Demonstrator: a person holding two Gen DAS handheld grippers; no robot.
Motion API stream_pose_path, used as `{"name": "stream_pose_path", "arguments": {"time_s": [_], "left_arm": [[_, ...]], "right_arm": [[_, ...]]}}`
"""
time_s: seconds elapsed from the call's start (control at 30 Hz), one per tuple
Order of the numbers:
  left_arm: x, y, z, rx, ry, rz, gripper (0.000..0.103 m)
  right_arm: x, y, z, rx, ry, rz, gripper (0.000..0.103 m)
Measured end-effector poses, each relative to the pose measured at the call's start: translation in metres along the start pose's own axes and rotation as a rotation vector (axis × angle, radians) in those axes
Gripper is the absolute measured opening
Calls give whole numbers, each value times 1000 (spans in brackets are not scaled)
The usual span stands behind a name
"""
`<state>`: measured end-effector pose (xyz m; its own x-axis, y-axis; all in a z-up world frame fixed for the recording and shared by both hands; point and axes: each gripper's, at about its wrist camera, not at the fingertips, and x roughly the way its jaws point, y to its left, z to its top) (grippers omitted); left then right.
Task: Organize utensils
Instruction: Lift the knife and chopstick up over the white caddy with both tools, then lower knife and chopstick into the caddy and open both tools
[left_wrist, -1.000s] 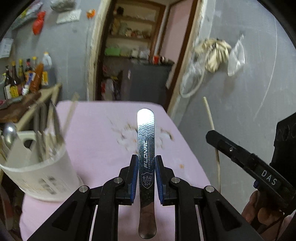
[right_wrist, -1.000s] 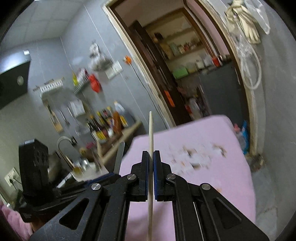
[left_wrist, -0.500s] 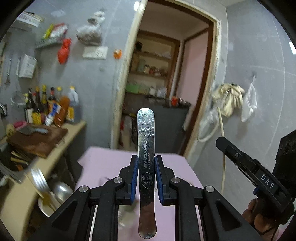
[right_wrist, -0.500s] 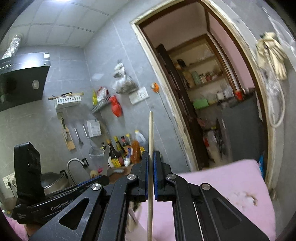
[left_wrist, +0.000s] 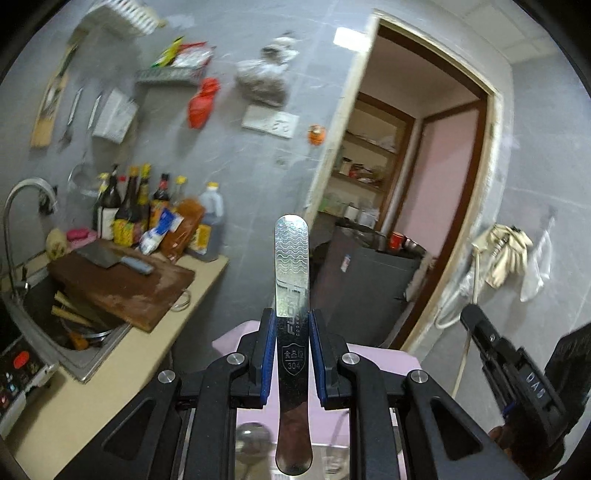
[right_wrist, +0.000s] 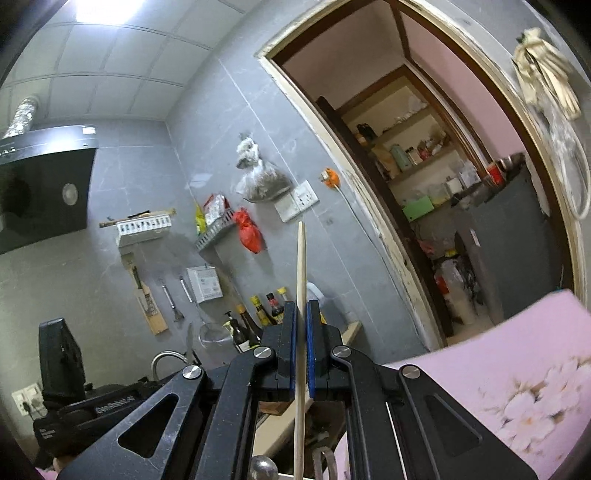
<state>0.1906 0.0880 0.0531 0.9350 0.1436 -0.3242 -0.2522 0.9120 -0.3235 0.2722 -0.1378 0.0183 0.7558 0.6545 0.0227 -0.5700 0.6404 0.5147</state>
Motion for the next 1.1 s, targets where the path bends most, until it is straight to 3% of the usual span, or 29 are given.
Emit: {"name": "stream_pose_path", "arguments": {"time_s": [0.23,0.53,1.1], "left_arm": [[10,44,-17,-108,14,-15,17],[21,53,-34,-128,18,-40,17],[21,35,-58,-8,38,-55,17]], "right_arm": [[10,2,-33,-21,6,-66,4],[12,-8,-45,-28,23,-114,4],[4,7,-48,-137,111,-122,4]]}}
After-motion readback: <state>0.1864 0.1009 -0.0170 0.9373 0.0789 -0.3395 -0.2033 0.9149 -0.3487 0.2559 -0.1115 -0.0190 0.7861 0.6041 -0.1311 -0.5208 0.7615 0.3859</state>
